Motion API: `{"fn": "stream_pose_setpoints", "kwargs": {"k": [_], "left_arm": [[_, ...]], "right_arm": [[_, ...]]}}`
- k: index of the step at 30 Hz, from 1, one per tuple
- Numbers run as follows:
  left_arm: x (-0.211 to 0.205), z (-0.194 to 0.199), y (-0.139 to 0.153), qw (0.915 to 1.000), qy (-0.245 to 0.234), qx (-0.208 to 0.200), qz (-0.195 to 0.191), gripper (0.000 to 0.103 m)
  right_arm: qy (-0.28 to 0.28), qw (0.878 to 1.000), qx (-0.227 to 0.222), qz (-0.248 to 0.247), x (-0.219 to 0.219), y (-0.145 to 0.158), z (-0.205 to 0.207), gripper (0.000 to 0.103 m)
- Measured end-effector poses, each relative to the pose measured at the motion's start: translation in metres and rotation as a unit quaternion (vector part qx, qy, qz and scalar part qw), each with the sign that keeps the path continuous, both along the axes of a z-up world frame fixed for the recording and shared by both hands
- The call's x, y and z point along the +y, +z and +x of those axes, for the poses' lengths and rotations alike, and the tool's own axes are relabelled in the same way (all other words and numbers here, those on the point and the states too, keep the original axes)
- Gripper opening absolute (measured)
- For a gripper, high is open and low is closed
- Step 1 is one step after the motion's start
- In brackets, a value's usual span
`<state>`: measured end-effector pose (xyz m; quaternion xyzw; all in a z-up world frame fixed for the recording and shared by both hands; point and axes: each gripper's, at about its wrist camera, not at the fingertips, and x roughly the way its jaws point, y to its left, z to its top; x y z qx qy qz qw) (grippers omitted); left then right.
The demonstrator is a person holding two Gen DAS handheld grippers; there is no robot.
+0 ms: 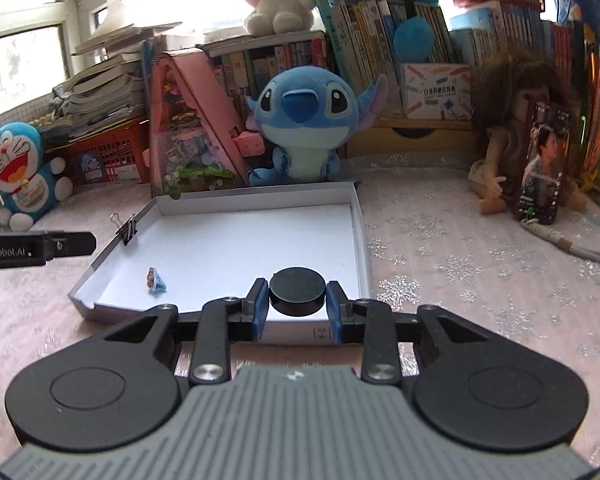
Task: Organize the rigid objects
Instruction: 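Carry the red crayon in the left tool and black lid in the right tool into the tray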
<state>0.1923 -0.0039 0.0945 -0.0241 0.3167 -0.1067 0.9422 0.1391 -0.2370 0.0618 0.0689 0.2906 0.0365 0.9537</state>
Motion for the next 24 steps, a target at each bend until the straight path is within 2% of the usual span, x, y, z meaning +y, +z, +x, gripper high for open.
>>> {"fn": "stream_pose_setpoints", "kwargs": {"k": [9,18,24], "left_arm": [[-0.012,0.055,-0.024,0.9987,0.033,0.04,-0.003,0.041],[-0.029,0.083,-0.043,0.9976,0.042,0.049,0.025,0.041],[-0.035,0.093,-0.058,0.9964,0.049,0.058,0.039,0.041]], "right_arm": [[-0.009,0.999,0.036,0.027,-0.006,-0.008,0.053,0.036],[-0.009,0.998,0.067,0.017,0.003,-0.022,0.092,0.036],[-0.006,0.997,0.081,0.011,0.009,-0.033,0.105,0.036]]}}
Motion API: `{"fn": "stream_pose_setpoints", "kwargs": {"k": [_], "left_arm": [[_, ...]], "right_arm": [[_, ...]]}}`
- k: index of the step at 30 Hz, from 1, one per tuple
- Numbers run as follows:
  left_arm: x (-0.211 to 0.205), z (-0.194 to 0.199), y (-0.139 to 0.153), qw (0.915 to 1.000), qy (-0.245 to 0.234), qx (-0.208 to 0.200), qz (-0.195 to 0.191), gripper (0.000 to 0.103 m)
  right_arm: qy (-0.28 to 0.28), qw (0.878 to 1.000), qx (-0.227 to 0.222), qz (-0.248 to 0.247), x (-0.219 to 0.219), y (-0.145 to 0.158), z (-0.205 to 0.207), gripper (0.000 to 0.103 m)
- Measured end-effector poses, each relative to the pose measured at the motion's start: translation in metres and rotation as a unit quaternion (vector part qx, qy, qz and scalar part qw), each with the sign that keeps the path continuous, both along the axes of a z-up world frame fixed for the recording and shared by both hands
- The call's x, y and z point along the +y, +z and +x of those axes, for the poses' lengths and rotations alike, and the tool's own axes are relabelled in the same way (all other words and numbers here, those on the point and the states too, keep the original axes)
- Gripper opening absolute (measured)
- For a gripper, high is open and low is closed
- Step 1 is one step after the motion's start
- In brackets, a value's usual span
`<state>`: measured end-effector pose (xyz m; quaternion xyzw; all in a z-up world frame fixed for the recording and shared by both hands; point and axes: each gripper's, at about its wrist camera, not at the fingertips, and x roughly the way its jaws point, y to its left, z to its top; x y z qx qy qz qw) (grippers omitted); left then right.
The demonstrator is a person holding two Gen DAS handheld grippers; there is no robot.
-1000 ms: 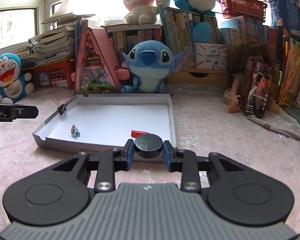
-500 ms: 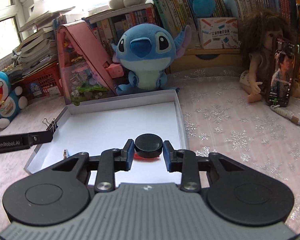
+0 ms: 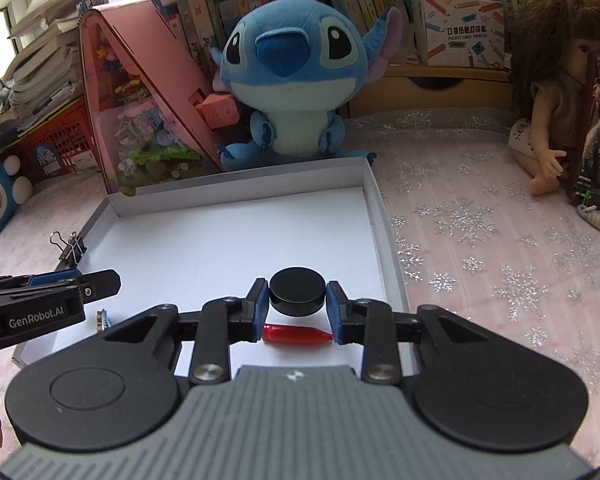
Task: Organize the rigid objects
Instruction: 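Carry the red crayon in the left tool and black lid in the right tool into the tray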
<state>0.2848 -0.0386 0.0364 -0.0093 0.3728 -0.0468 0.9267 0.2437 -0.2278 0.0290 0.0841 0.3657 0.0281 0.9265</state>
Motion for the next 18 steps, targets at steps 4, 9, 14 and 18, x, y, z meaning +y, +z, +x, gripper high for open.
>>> {"fn": "stream_pose_setpoints", "kwargs": {"k": [4,9,14,18], "left_arm": [[-0.002,0.003,-0.006,1.0,0.001,0.002,0.007,0.041],[-0.003,0.006,-0.01,0.9999,0.003,0.005,0.012,0.041],[-0.005,0.008,-0.015,0.9998,0.003,0.009,0.016,0.041],[-0.007,0.009,-0.019,0.9998,0.002,0.013,0.018,0.041]], "right_arm": [[0.001,1.0,0.004,-0.011,0.004,-0.005,0.005,0.036],[0.001,1.0,0.009,-0.014,0.005,-0.011,0.009,0.036],[0.003,1.0,0.012,-0.02,0.007,-0.014,0.01,0.036],[0.005,1.0,0.011,-0.024,0.008,-0.015,0.01,0.036]]}}
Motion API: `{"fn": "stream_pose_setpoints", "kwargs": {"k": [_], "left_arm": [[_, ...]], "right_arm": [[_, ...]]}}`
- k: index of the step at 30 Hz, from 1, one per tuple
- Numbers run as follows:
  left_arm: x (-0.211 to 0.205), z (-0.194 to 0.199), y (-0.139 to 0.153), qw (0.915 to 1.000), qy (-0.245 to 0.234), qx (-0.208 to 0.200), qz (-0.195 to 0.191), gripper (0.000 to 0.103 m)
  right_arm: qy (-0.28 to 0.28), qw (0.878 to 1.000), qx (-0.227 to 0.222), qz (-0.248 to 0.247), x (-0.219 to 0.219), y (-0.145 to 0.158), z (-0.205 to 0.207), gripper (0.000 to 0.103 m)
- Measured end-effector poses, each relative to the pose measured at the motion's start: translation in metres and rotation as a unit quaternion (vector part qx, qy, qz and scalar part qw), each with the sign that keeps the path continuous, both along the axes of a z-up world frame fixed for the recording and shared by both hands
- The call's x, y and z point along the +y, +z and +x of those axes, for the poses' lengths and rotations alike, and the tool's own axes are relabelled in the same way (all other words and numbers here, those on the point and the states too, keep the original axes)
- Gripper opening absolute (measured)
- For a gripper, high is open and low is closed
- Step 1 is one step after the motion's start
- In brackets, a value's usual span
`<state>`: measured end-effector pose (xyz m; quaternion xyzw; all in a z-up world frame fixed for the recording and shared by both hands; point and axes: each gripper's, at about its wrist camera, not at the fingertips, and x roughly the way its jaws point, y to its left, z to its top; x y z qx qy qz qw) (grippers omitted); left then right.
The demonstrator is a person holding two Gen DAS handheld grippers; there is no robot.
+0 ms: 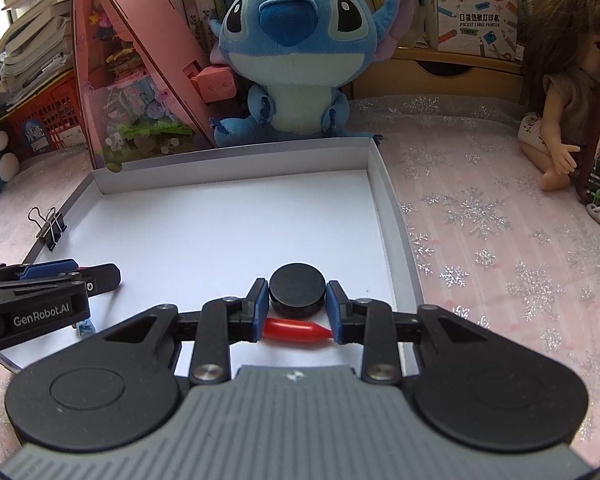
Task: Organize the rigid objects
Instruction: 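Carry the red crayon in the left tool and black lid in the right tool into the tray, then open the left tool dropping the crayon while the right tool releases the lid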
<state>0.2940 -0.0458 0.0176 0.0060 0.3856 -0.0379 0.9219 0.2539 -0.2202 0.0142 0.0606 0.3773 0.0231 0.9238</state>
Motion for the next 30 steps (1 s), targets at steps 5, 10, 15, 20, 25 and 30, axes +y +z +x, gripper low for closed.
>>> {"fn": "stream_pose_setpoints", "kwargs": {"k": [5,10,15,20,25,30], "left_arm": [[-0.002,-0.001,-0.001,0.9999,-0.002,-0.006,0.009,0.041],[-0.003,-0.002,0.0,0.9999,-0.001,-0.006,0.011,0.042],[-0.001,-0.003,0.001,0.9999,0.006,-0.006,0.007,0.042],[-0.001,-0.008,0.005,0.9999,0.001,-0.011,0.003,0.055],[0.0,-0.021,0.015,0.9997,-0.011,-0.024,-0.004,0.059],[0.005,-0.039,0.025,0.9993,-0.019,-0.03,-0.014,0.062]], "right_arm": [[0.001,1.0,-0.001,-0.002,0.001,-0.001,0.0,0.036],[0.002,1.0,-0.006,-0.006,0.002,-0.001,-0.001,0.037],[-0.003,1.0,-0.012,0.004,-0.001,-0.002,-0.004,0.042],[-0.006,1.0,-0.023,0.007,-0.001,0.002,-0.009,0.055],[-0.003,0.999,-0.045,-0.003,-0.001,0.014,-0.023,0.061],[-0.002,0.998,-0.069,-0.008,-0.004,0.025,-0.043,0.07]]}}
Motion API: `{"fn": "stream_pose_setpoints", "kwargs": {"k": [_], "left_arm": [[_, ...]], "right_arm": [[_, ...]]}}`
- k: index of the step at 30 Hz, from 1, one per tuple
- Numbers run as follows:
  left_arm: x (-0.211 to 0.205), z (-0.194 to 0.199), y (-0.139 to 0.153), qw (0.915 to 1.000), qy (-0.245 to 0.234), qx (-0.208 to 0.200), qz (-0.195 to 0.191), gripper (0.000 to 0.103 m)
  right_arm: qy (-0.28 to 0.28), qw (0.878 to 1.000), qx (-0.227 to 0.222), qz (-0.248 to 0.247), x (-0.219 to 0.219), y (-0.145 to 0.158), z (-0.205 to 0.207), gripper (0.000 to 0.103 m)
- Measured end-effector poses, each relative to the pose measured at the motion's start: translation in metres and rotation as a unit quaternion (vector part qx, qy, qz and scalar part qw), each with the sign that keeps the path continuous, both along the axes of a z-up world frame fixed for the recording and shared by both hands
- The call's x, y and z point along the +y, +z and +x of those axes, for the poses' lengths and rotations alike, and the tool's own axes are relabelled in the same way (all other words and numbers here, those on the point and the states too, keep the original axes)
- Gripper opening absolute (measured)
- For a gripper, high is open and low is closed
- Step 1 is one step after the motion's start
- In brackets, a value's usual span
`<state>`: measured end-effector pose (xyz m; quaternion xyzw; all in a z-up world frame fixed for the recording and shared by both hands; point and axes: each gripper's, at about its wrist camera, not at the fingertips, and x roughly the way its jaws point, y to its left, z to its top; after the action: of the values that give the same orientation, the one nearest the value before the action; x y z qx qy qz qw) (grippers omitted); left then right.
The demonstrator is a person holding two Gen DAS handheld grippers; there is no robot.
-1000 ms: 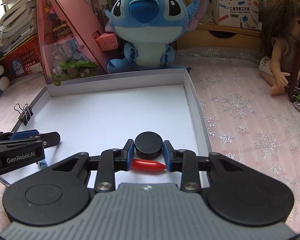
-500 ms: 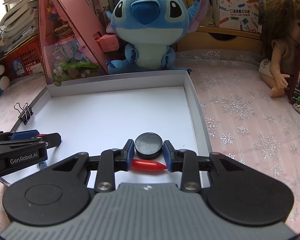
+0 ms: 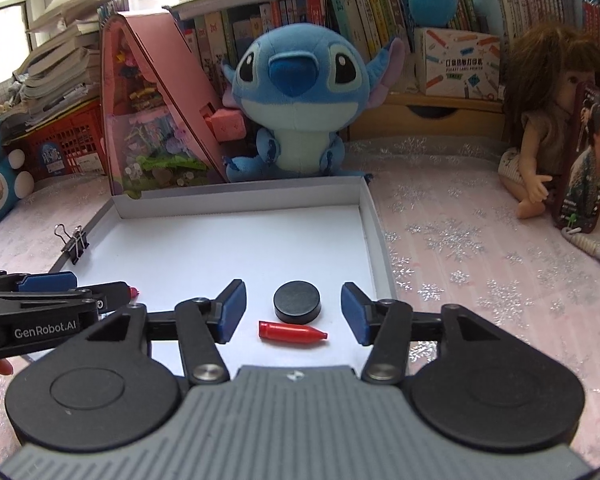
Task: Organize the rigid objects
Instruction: 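Open the left tool dropping the crayon while the right tool releases the lid, then move the left tool toward a blue figurine clip while the right tool approaches the walnuts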
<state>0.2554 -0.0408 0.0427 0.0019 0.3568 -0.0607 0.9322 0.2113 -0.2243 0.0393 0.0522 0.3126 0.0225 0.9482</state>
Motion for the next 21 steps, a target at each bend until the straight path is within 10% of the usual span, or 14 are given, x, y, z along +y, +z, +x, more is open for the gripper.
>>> {"fn": "stream_pose_setpoints", "kwargs": {"k": [21], "left_arm": [[0.023,-0.116,0.019,0.9968,-0.063,-0.044,-0.021,0.063]], "right_arm": [[0.023,0.996,-0.08,-0.039,-0.008,0.016,-0.109,0.081]]}}
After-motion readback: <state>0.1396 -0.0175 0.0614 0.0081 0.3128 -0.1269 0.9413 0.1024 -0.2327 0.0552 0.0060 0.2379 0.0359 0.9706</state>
